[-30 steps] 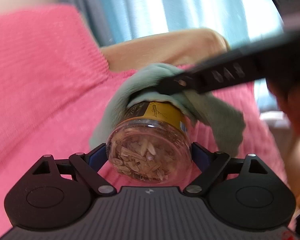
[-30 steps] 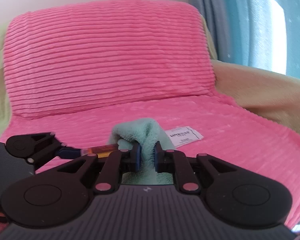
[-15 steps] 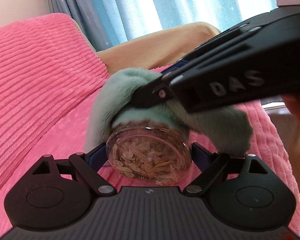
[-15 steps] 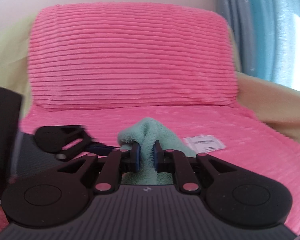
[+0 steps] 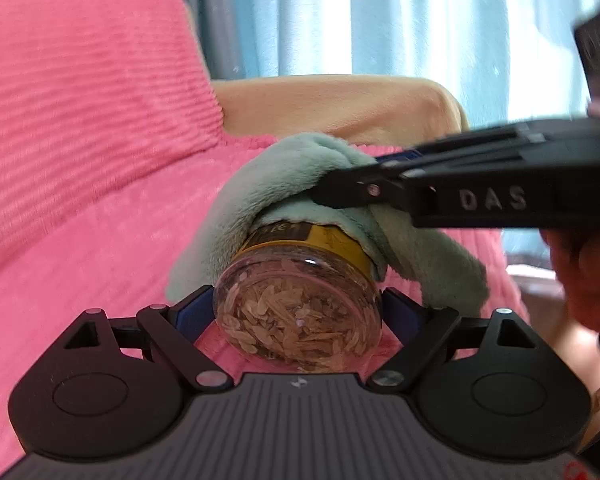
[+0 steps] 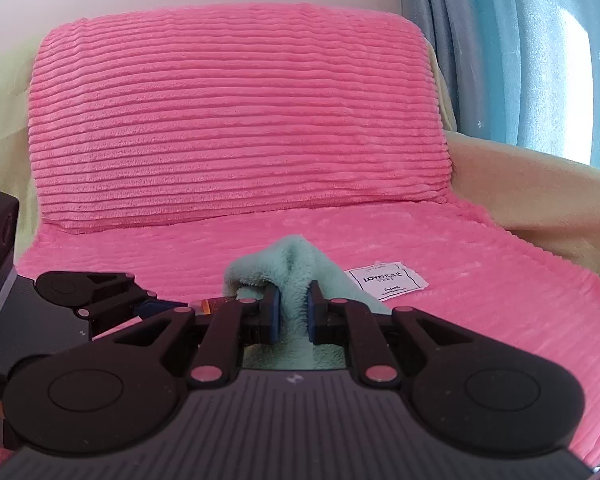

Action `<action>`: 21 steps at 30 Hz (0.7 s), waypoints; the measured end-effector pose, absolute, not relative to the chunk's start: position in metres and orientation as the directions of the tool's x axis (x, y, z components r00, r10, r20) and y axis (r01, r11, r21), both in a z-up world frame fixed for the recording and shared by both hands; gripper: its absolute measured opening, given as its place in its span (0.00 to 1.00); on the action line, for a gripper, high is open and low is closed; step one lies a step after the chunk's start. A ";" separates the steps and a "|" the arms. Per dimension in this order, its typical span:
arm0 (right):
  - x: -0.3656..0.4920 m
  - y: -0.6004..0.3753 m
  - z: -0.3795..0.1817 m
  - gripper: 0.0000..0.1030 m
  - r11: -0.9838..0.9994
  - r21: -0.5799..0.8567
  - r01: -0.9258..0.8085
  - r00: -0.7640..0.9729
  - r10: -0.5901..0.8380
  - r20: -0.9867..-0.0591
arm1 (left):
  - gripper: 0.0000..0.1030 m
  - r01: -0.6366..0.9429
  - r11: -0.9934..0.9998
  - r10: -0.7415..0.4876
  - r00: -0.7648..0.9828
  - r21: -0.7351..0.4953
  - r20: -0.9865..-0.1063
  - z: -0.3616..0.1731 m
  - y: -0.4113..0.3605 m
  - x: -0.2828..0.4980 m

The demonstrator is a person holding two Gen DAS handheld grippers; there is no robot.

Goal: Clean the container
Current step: 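Rotate the jar in the left tool while the right tool wipes its body with the cloth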

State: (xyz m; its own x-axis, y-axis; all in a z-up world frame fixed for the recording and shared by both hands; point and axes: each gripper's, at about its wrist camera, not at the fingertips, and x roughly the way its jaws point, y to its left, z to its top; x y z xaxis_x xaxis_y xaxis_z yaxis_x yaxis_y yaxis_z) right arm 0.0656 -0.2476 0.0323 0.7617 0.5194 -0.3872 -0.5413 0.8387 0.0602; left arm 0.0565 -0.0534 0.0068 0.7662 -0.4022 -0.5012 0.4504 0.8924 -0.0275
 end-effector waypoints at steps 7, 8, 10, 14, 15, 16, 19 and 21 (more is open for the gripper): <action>0.064 -0.247 0.032 0.10 0.834 0.058 -0.549 0.758 0.526 -0.385 | 0.86 0.410 0.876 -0.482 0.712 -0.255 -0.512 0.001 -0.033 0.075; 0.064 -0.247 0.032 0.10 0.833 0.057 -0.550 0.758 0.527 -0.384 | 0.86 0.408 0.875 -0.484 0.711 -0.260 -0.510 0.000 -0.032 0.076; 0.063 -0.247 0.031 0.10 0.832 0.057 -0.552 0.757 0.529 -0.384 | 0.86 0.413 0.879 -0.475 0.716 -0.238 -0.511 0.001 -0.034 0.074; 0.062 -0.247 0.031 0.10 0.829 0.055 -0.557 0.755 0.533 -0.382 | 0.85 0.434 0.896 -0.416 0.748 -0.092 -0.518 0.003 -0.049 0.064; 0.062 -0.246 0.031 0.10 0.829 0.055 -0.557 0.755 0.533 -0.382 | 0.85 0.441 0.897 -0.389 0.761 -0.025 -0.519 0.004 -0.056 0.062; 0.062 -0.246 0.031 0.11 0.829 0.055 -0.557 0.755 0.533 -0.382 | 0.85 0.447 0.893 -0.364 0.773 0.040 -0.519 0.004 -0.063 0.060; 0.063 -0.246 0.032 0.11 0.829 0.055 -0.557 0.755 0.533 -0.382 | 0.85 0.460 0.863 -0.303 0.803 0.210 -0.514 0.001 -0.079 0.052; 0.063 -0.246 0.032 0.11 0.829 0.056 -0.557 0.755 0.533 -0.382 | 0.85 0.463 0.853 -0.294 0.807 0.241 -0.512 -0.001 -0.082 0.052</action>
State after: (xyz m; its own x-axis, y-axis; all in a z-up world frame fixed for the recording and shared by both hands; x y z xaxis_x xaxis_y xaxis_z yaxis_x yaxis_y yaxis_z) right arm 0.0629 -0.2458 0.0322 0.7550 0.5327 -0.3824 -0.5566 0.8289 0.0556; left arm 0.0523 -0.0819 -0.0008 0.8073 -0.2939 -0.5117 0.4634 0.8527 0.2412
